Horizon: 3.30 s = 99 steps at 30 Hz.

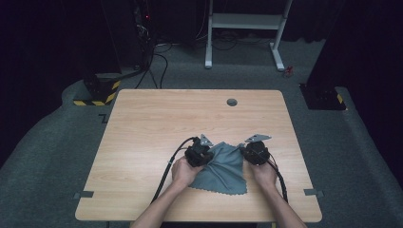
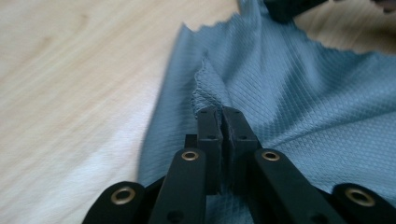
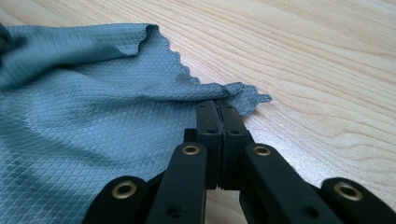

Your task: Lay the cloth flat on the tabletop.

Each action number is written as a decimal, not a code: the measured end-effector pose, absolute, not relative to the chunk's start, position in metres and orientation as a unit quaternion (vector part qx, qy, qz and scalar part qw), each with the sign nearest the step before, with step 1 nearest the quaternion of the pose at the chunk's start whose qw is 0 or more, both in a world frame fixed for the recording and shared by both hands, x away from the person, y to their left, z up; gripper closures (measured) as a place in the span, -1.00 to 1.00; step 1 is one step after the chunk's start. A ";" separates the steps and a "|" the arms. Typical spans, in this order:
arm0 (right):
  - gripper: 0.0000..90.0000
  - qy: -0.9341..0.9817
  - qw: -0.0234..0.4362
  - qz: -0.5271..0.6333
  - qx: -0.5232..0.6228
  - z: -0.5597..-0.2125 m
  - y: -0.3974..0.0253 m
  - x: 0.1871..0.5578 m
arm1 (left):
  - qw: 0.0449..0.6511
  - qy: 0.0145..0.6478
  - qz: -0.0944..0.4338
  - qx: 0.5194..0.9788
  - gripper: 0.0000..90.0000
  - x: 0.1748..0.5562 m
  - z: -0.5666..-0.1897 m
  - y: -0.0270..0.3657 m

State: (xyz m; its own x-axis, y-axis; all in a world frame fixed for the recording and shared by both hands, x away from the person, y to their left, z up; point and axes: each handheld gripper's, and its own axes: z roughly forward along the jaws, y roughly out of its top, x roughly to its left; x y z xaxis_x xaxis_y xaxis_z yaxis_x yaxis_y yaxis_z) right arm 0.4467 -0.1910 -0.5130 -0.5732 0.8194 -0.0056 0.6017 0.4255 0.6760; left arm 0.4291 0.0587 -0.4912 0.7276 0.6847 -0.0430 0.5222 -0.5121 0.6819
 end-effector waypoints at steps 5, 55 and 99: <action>1.00 0.825 0.172 0.325 0.429 -0.508 -0.192 0.448 | 0.332 0.350 0.166 0.860 0.93 0.430 -0.480 0.072; 0.68 0.831 0.174 0.343 0.403 -0.499 -0.182 0.439 | 0.316 0.419 0.184 0.831 0.14 0.436 -0.498 0.134; 1.00 0.857 0.147 0.354 0.344 -0.517 -0.214 0.312 | 0.350 0.379 0.089 0.852 0.99 0.312 -0.508 0.151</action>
